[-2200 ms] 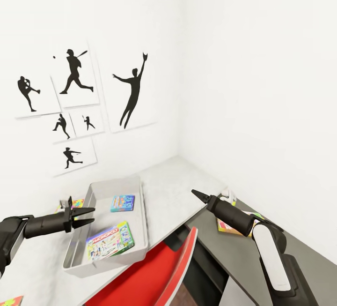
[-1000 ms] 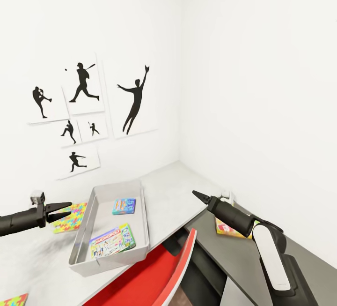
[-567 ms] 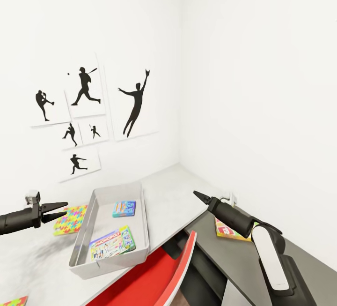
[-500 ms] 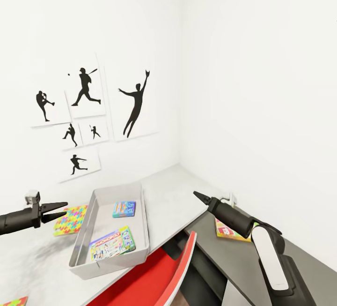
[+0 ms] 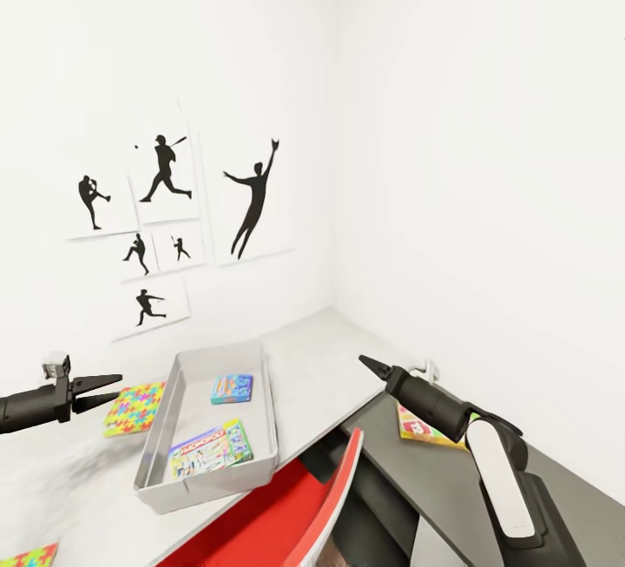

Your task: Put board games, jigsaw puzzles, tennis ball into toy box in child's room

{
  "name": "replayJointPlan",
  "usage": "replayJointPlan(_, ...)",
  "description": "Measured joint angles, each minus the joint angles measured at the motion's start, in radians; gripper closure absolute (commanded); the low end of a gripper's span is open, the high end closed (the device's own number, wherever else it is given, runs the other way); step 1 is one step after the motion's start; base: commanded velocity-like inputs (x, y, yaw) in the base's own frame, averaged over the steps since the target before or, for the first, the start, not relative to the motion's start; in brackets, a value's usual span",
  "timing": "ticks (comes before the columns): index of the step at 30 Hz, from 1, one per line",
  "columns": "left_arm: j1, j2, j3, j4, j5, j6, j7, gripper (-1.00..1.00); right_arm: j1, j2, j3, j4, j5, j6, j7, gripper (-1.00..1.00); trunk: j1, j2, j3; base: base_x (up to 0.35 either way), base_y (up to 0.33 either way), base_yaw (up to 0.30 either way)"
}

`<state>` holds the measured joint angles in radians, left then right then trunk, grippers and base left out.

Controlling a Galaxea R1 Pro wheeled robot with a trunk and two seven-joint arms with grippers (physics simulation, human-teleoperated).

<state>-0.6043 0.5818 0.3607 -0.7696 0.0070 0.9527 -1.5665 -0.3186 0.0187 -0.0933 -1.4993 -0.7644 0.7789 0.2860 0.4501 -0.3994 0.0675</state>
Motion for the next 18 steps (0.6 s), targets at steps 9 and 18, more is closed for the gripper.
replayJointPlan(9, 0.0, 0.001, 0.0, 0.0, -0.001, 0.0, 0.0, -1.0, 0.0, 0.0, -0.022, 0.001, -0.002, 0.001, 0.0, -1.0, 0.0, 0.0, 0.014, -0.051, 0.0, 0.0)
replayJointPlan(18, 0.0, 0.001, 0.0, 0.001, -0.001, 0.0, 0.0, -1.0, 0.0, 0.001, -0.026, 0.0, 0.001, 0.0, 0.0, -1.0, 0.0, 0.0, 0.023, -0.001, 0.0, 0.0)
